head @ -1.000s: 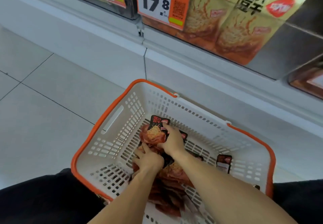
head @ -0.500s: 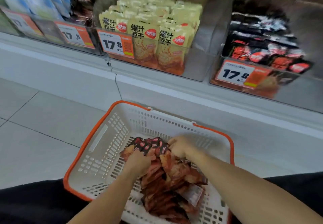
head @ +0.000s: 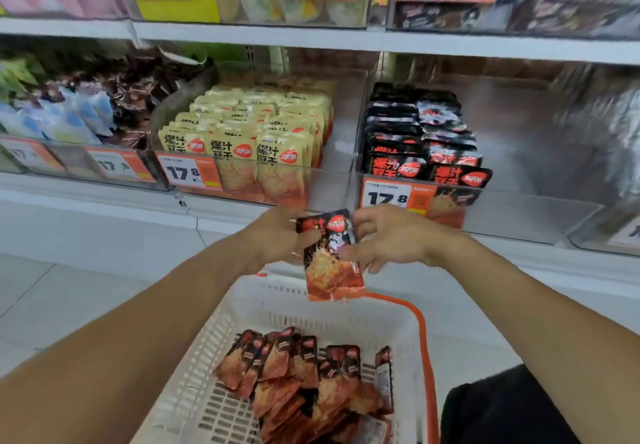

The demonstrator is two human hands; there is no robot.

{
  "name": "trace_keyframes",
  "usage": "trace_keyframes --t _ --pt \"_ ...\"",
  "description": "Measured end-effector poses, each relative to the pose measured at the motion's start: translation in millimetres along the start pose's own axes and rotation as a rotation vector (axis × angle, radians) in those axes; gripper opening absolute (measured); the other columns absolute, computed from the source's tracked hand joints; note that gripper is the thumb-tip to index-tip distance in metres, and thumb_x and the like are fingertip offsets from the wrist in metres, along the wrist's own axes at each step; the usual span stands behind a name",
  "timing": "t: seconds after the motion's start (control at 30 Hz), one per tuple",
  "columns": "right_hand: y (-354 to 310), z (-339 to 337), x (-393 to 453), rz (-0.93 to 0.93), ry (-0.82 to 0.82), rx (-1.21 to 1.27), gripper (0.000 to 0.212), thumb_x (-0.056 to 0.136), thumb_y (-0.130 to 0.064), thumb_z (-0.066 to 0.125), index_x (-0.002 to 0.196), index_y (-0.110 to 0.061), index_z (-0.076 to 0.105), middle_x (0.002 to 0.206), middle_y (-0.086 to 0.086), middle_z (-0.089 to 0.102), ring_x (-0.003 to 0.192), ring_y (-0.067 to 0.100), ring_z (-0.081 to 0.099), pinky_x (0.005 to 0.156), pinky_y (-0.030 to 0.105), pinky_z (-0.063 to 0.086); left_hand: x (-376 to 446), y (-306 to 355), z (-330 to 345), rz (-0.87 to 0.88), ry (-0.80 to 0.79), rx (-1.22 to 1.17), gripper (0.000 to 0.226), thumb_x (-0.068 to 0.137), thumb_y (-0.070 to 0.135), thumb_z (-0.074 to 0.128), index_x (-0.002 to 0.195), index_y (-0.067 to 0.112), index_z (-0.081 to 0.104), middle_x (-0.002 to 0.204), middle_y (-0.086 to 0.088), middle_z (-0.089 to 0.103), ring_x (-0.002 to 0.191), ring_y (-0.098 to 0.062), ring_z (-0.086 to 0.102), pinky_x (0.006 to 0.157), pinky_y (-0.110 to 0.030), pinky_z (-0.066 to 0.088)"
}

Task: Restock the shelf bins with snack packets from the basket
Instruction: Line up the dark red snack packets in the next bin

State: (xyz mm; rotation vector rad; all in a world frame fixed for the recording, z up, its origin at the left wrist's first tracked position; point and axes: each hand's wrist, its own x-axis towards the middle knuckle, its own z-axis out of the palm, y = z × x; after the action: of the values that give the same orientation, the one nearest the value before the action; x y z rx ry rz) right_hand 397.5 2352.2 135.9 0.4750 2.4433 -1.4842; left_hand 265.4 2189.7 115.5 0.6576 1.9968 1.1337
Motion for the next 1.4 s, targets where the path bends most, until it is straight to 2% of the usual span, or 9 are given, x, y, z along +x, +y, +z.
trace_keyframes --t 0.13,0.23,0.33,0.43,0.6,0.77,1.0,1.23,1.4 --pt "-16 -22 -14 -0.279 0.248 -0.301 0.023 0.081 -0.032 0.081 0.098 -0.022 0.068 0.085 -0.014 0.068 0.08 0.001 0.065 0.076 0.029 0.055 -10 46 7 0.414 -0.012 0.401 0.027 0.089 0.007 0.072 0.078 0.024 0.054 0.067 0.012 0.059 0.059 0.003 0.053 0.06 -0.022 0.043" --pt "-24 -44 -34 -0.387 0.333 -0.313 0.015 0.083 -0.024 0.08 0.093 -0.026 0.069 0.082 -0.016 0.07 0.081 0.001 0.067 0.076 0.02 0.055 -14 62 20 0.578 0.106 0.422 0.03 0.088 0.016 0.075 0.075 0.034 0.054 0.062 0.022 0.061 0.06 0.006 0.055 0.056 -0.013 0.037" --pt "-19 -64 -51 -0.496 0.524 -0.305 0.014 0.086 -0.015 0.076 0.091 -0.025 0.068 0.084 -0.017 0.071 0.082 -0.002 0.067 0.071 0.011 0.049 -9 77 35 0.715 0.263 0.258 0.016 0.086 0.025 0.077 0.094 0.026 0.063 0.083 0.013 0.066 0.08 0.0 0.059 0.072 -0.013 0.044" --pt "-8 -85 -64 -0.579 0.804 -0.362 0.018 0.088 -0.015 0.074 0.096 -0.029 0.066 0.092 -0.023 0.068 0.088 -0.004 0.065 0.078 0.012 0.049 5 85 44 0.823 0.472 0.338 0.04 0.086 0.039 0.074 0.118 0.023 0.056 0.111 0.011 0.055 0.103 0.0 0.051 0.089 -0.01 0.037" --pt "18 -113 -76 -0.621 1.08 -0.414 0.016 0.092 -0.013 0.07 0.107 -0.019 0.067 0.096 -0.023 0.063 0.086 0.001 0.064 0.082 0.012 0.047 43 73 44 0.792 0.556 0.563 0.071 0.089 0.06 0.058 0.143 0.017 0.041 0.147 -0.008 0.038 0.138 -0.024 0.034 0.112 -0.036 0.029" --pt "40 -122 -65 -0.564 1.114 -0.498 0.015 0.089 -0.008 0.073 0.104 -0.009 0.07 0.092 -0.02 0.061 0.081 0.004 0.058 0.079 0.003 0.04 61 54 56 0.73 0.508 0.626 0.072 0.095 0.056 0.048 0.15 0.011 0.034 0.146 -0.009 0.043 0.128 -0.028 0.047 0.099 -0.047 0.042" --pt "58 -122 -44 -0.417 0.848 -0.637 0.02 0.082 -0.016 0.081 0.101 -0.016 0.076 0.095 -0.006 0.068 0.087 0.012 0.063 0.08 0.015 0.043 69 47 60 0.786 0.56 0.654 0.072 0.095 0.06 0.041 0.148 0.011 0.035 0.138 -0.008 0.052 0.117 -0.027 0.053 0.088 -0.044 0.043" --pt "53 -117 -42 -0.37 0.9 -0.596 0.008 0.086 -0.027 0.075 0.092 -0.023 0.08 0.097 -0.004 0.055 0.097 0.009 0.042 0.084 0.001 0.028 71 47 60 0.771 0.54 0.668 0.069 0.094 0.061 0.037 0.144 0.013 0.039 0.135 -0.008 0.053 0.115 -0.03 0.055 0.09 -0.045 0.042" --pt "55 -103 -33 -0.373 1.019 -0.564 0.01 0.086 -0.024 0.077 0.094 -0.02 0.08 0.106 -0.001 0.054 0.102 0.015 0.044 0.094 0.021 0.036 62 41 61 0.852 0.607 0.577 0.059 0.096 0.045 0.052 0.139 0.006 0.043 0.136 -0.013 0.049 0.125 -0.028 0.046 0.102 -0.04 0.038"
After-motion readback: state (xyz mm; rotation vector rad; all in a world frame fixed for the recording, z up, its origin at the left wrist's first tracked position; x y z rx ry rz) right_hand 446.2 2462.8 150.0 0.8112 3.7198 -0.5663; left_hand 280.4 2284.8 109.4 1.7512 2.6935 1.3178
